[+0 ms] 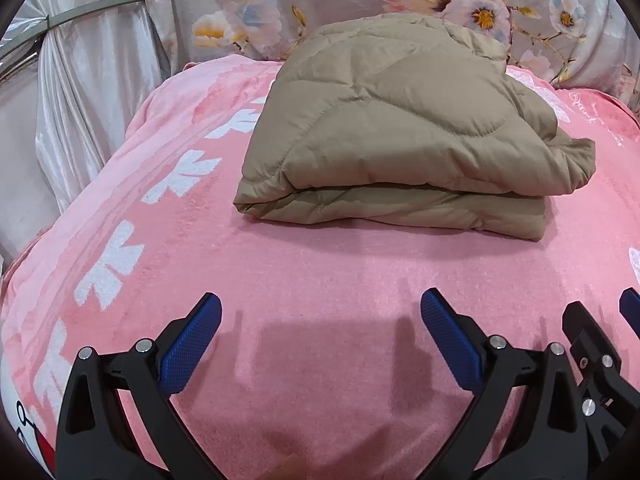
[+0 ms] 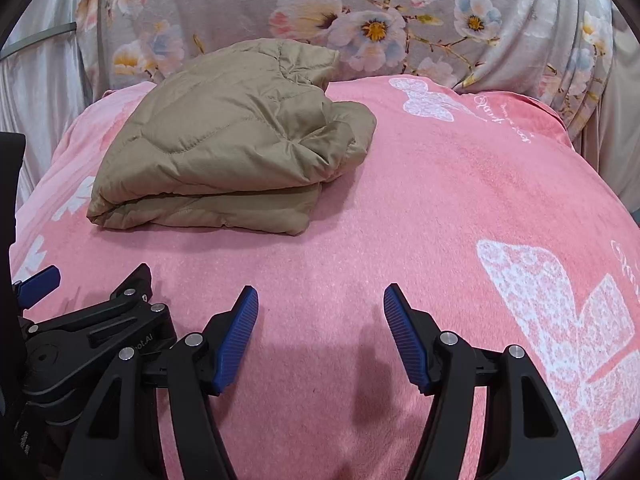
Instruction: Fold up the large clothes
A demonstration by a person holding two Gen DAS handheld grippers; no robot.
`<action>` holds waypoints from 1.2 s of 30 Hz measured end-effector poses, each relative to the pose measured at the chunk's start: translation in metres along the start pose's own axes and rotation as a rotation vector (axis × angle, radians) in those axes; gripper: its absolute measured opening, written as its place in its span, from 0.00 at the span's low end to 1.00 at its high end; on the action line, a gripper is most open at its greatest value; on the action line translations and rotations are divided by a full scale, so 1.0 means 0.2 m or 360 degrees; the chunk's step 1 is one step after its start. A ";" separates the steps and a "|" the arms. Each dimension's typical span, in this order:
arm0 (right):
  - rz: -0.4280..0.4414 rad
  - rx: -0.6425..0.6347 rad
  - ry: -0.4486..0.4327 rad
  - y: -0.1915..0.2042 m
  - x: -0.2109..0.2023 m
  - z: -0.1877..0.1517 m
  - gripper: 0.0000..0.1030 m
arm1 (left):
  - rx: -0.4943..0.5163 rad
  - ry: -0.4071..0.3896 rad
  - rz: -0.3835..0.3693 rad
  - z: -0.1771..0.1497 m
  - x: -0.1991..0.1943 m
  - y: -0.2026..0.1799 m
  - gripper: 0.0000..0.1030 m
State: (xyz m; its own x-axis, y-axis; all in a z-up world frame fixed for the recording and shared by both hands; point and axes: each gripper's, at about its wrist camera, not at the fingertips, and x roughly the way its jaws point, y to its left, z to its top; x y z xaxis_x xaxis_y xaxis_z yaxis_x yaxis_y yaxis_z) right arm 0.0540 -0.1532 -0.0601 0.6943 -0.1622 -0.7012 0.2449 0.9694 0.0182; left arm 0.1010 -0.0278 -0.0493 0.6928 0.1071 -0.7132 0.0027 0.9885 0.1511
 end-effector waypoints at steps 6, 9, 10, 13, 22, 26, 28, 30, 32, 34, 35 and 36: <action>-0.0030 -0.0030 -0.0011 0.02 0.00 -0.01 0.62 | -0.0013 -0.0010 0.0004 0.00 0.00 0.01 0.93; -0.0035 -0.0034 -0.0011 0.02 -0.01 -0.01 0.62 | -0.0011 -0.0011 0.0008 0.00 0.00 0.00 0.92; -0.0034 -0.0034 -0.0011 0.02 0.00 -0.01 0.62 | -0.0012 -0.0012 0.0008 0.00 -0.01 0.00 0.92; -0.0039 -0.0039 -0.0011 0.02 -0.01 -0.01 0.62 | -0.0010 -0.0009 0.0013 0.00 -0.01 0.00 0.92; -0.0049 -0.0049 -0.0022 0.02 -0.01 0.00 0.62 | -0.0023 -0.0018 0.0017 0.00 -0.01 0.01 0.92; -0.0050 -0.0048 -0.0024 0.02 -0.01 0.00 0.62 | -0.0025 -0.0030 0.0031 -0.01 -0.01 0.02 0.92; -0.0053 -0.0049 -0.0025 0.02 -0.01 0.00 0.62 | -0.0026 -0.0035 0.0033 -0.01 -0.02 0.02 0.92; -0.0053 -0.0051 -0.0024 0.02 -0.01 0.00 0.62 | -0.0026 -0.0039 0.0037 -0.01 -0.02 0.02 0.92; -0.0051 -0.0052 -0.0024 0.02 -0.01 0.00 0.62 | -0.0025 -0.0041 0.0040 0.00 -0.02 0.02 0.92; -0.0055 -0.0054 -0.0026 0.02 -0.01 0.00 0.62 | -0.0026 -0.0051 0.0052 0.00 -0.03 0.02 0.92; -0.0054 -0.0054 -0.0026 0.02 -0.01 0.00 0.62 | -0.0027 -0.0056 0.0057 0.00 -0.03 0.02 0.92; -0.0054 -0.0054 -0.0026 0.02 -0.01 0.00 0.62 | -0.0027 -0.0059 0.0059 -0.01 -0.04 0.02 0.92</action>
State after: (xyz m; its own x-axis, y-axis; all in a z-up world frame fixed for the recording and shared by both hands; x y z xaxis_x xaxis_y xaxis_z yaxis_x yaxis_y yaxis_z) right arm 0.0526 -0.1485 -0.0587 0.6968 -0.1977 -0.6894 0.2454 0.9690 -0.0299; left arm 0.0951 -0.0250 -0.0442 0.7185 0.1402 -0.6812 -0.0358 0.9856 0.1651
